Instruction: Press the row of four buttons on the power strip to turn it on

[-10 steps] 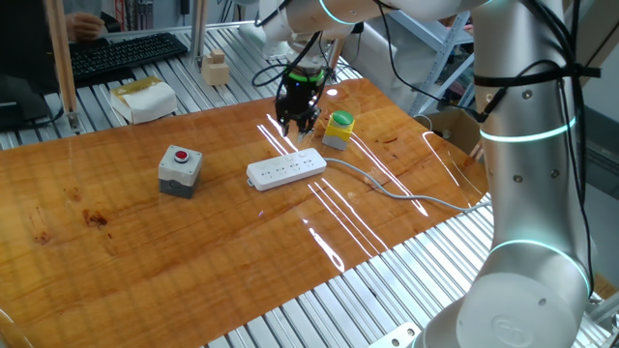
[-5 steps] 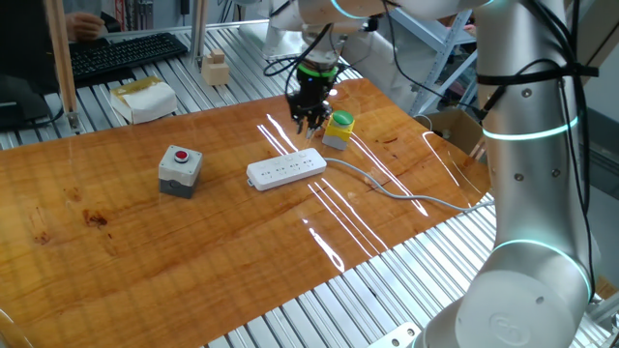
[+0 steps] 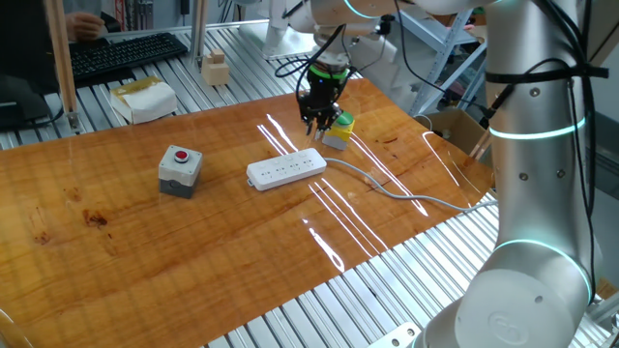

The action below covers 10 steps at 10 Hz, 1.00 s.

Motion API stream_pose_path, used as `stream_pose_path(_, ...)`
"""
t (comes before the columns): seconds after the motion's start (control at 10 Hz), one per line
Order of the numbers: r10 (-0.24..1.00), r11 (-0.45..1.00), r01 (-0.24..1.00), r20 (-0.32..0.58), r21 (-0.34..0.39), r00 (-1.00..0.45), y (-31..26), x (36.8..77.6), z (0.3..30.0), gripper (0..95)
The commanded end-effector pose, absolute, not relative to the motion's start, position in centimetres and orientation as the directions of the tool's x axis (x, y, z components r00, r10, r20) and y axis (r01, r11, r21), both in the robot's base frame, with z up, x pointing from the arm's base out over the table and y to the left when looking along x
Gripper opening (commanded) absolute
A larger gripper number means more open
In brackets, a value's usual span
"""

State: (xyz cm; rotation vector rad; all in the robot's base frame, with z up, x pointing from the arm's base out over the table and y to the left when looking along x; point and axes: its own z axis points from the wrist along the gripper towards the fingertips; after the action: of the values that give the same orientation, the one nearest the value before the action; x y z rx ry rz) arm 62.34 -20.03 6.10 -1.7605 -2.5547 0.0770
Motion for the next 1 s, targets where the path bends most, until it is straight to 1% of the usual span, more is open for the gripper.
stream_pose_path(0.1, 0.949, 0.315, 0.947, -0.004, -0.057, -0.316, -20.0, 61.4, 6.2, 38.0)
stream_pose_path(0.6, 0.968, 0.249, 0.967, -0.008, -0.044, -0.25, -19.5, 59.7, 5.8, 38.0)
stream_pose_path(1.0, 0.987, 0.158, 0.987, 0.021, -0.037, -0.158, -19.0, 58.5, 5.4, 38.0)
